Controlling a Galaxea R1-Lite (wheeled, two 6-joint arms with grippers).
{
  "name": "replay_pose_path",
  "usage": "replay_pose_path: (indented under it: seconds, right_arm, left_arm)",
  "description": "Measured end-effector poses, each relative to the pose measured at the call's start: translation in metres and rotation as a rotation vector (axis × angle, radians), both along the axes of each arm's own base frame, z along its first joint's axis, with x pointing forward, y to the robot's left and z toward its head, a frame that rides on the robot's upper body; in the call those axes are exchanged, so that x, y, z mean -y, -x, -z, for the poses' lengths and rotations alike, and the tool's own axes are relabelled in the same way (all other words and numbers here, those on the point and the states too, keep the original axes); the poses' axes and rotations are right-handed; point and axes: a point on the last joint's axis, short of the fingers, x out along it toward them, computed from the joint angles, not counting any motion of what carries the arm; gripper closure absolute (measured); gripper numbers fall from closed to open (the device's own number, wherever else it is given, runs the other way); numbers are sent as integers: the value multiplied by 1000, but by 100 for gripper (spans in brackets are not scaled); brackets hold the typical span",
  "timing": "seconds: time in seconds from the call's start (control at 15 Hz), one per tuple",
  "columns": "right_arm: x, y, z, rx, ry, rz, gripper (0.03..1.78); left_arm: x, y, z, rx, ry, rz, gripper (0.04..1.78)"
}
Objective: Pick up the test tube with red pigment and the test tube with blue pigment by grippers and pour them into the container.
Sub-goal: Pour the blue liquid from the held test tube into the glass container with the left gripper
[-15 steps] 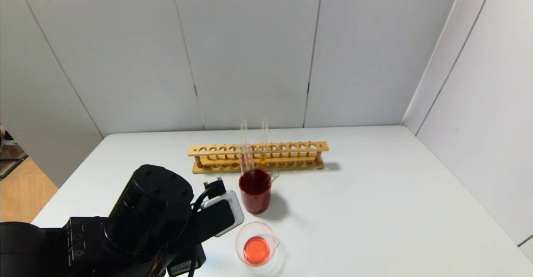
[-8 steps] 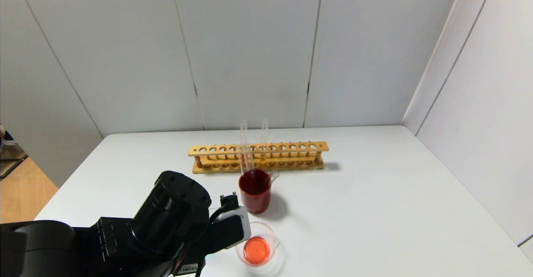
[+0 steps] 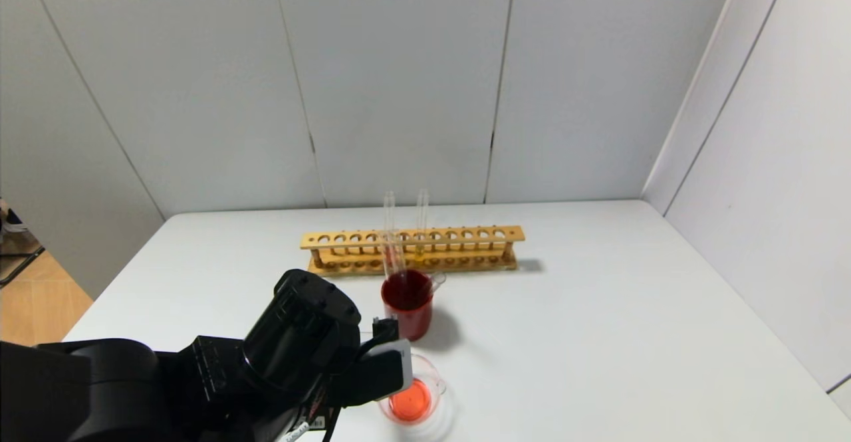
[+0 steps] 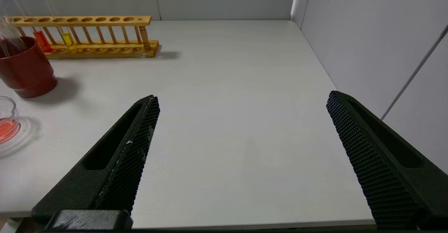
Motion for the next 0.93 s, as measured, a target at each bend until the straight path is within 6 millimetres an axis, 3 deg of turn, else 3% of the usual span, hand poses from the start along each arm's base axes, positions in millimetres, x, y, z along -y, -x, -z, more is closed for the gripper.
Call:
replay_pose_path:
  seconds: [0.47,0.93]
  right_arm:
    - [0,0,0,0,0,0,7]
    - [0,0,0,0,0,1,7]
  left_arm:
    - [16,-4,-5,-1,-74,41,152]
    - [26,-5,2,-5,-159,72,152]
